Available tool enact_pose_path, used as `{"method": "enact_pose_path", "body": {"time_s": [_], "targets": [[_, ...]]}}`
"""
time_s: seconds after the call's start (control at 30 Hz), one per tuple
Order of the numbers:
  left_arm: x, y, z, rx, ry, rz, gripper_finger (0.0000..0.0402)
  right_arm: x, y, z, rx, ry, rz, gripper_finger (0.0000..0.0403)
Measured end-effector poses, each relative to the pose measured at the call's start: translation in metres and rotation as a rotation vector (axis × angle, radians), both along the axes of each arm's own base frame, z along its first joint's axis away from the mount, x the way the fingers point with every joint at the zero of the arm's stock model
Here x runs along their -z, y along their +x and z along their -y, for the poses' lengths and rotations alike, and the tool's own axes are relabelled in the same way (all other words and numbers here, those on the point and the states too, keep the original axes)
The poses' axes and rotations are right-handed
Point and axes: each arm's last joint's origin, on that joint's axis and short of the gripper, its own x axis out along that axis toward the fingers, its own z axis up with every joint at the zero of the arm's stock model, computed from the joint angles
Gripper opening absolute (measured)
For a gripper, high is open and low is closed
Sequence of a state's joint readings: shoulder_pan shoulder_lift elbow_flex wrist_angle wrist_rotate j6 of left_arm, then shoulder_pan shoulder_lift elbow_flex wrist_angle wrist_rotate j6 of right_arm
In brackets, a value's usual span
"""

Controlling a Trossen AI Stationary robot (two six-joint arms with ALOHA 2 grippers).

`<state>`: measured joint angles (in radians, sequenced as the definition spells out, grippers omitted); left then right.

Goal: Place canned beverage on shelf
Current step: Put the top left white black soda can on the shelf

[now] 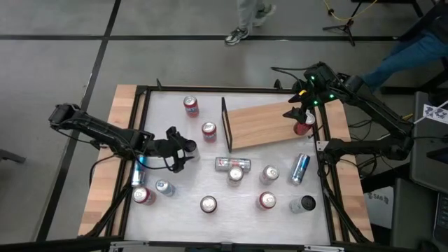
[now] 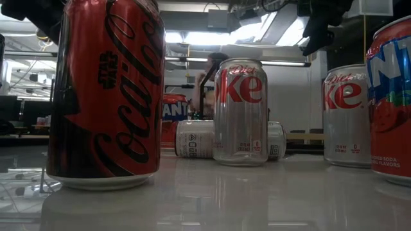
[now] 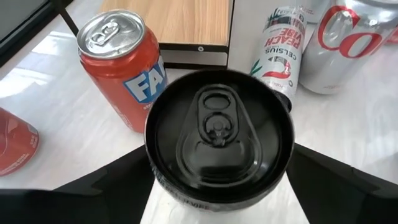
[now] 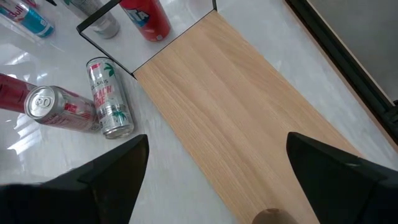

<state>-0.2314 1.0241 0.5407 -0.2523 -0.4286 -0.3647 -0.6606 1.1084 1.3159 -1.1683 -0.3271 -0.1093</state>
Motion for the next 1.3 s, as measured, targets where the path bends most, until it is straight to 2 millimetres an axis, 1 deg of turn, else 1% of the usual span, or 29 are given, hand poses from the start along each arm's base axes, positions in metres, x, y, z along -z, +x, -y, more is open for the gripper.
{"method": "enact_pose_path", "body": {"time_s": [0.1, 0.33, 0.53, 0.63, 0.77, 0.87, 1.07, 1.17, 1.3], "targets": [[-0.001, 0.001, 0.0, 0.001, 0.0, 0.011, 0.0302, 0.0, 0.0, 0.0, 0.0, 0.0, 0.0, 0.037], [-0.002, 0.0, 0.0, 0.001, 0.001, 0.016, 0.0227, 0.0, 0.0, 0.0, 0.0, 0.0, 0.0, 0.037], [-0.004, -0.001, 0.0, 0.009, -0.011, 0.028, 0.0224, 0.0, 0.0, 0.0, 0.0, 0.0, 0.0, 0.037], [-0.011, 0.001, 0.001, 0.014, -0.018, 0.023, 0.0224, 0.0, 0.0, 0.0, 0.0, 0.0, 0.0, 0.037], [-0.035, 0.007, 0.003, 0.038, -0.05, 0.084, 0.0224, 0.0, 0.0, 0.0, 0.0, 0.0, 0.0, 0.037], [-0.054, 0.009, 0.004, 0.041, -0.052, 0.087, 0.0226, 0.0, 0.0, 0.0, 0.0, 0.0, 0.0, 0.037], [-0.103, 0.014, 0.004, 0.067, -0.033, 0.196, 0.0226, 0.0, 0.0, 0.0, 0.0, 0.0, 0.0, 0.037], [-0.129, 0.015, 0.0, 0.062, -0.024, 0.265, 0.0226, 0.0, 0.0, 0.0, 0.0, 0.0, 0.0, 0.037], [-0.157, 0.015, -0.013, 0.017, 0.005, 0.342, 0.0226, 0.0, 0.0, 0.0, 0.0, 0.0, 0.0, 0.037]]}}
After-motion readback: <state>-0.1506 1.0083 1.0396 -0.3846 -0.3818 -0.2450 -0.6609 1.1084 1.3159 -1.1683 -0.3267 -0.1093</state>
